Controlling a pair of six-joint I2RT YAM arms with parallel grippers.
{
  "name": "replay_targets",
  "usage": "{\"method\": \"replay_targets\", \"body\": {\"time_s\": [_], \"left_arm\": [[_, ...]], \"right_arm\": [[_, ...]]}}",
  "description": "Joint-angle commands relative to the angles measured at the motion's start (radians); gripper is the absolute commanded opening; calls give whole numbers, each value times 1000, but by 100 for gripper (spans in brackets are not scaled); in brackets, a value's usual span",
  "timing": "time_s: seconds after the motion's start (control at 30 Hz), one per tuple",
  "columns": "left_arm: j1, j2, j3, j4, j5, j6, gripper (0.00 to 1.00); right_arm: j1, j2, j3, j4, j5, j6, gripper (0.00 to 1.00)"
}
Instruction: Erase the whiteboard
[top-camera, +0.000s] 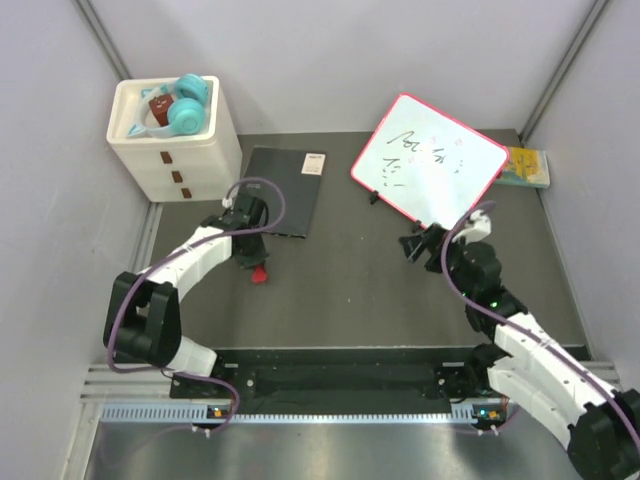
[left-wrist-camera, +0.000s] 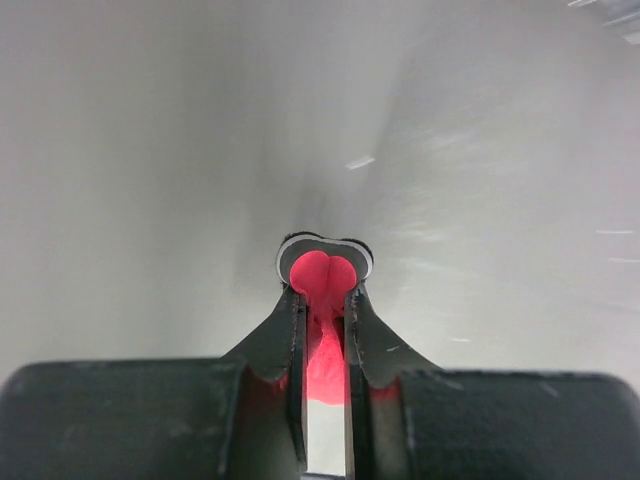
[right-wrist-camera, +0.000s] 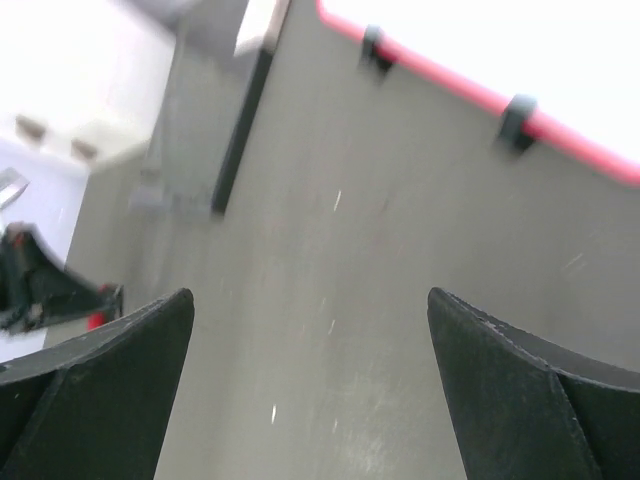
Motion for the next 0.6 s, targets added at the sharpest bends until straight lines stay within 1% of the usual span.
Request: {"method": "replay_targets", "body": {"time_s": [0.0, 0.03, 0.1, 0.13, 0.17, 0.2, 0.27, 0.33, 0.37, 0.43, 0.47, 0.5, 0.53, 0.57], "left_arm": [[-33, -58, 136, 93, 68, 63, 0], [-36, -55, 148, 115, 108, 69, 0], [-51, -27, 192, 172, 135, 72, 0], [-54, -14, 208, 187, 189, 77, 0], [-66, 17, 241, 202, 201, 77, 0], [-72, 34, 258, 222, 212, 78, 0], [-89, 88, 315, 238, 240, 81, 0], [-98, 126, 352, 277, 270, 81, 0], [-106, 166, 390, 294, 301, 80, 0], [-117, 228, 429, 362, 352, 89, 0], [-129, 252, 487, 365, 384, 91, 0], [-137, 278, 521, 367, 392, 95, 0], [-151, 327, 554, 361, 404, 104, 0], [-158, 348, 620, 356, 412, 107, 0]], "right_arm": [[-177, -67, 181, -268, 37, -130, 99], [-296, -61, 198, -272, -46, -139, 99], [-433, -18, 189, -239, -193, -148, 99], [-496, 5, 165, -164, -301, -133, 99], [-597, 28, 152, -127, -348, -125, 99], [-625, 83, 143, -101, -374, -124, 99], [-665, 140, 131, -45, -385, -130, 98], [-670, 232, 109, 11, -404, -124, 95], [-672, 267, 102, 92, -419, -116, 93], [-672, 352, 80, 174, -465, -83, 82], [-672, 375, 75, 262, -485, -76, 77], [-672, 395, 71, 301, -502, -69, 71], [-672, 438, 68, 343, -525, -50, 69], [-672, 453, 72, 375, -533, -53, 68]]}}
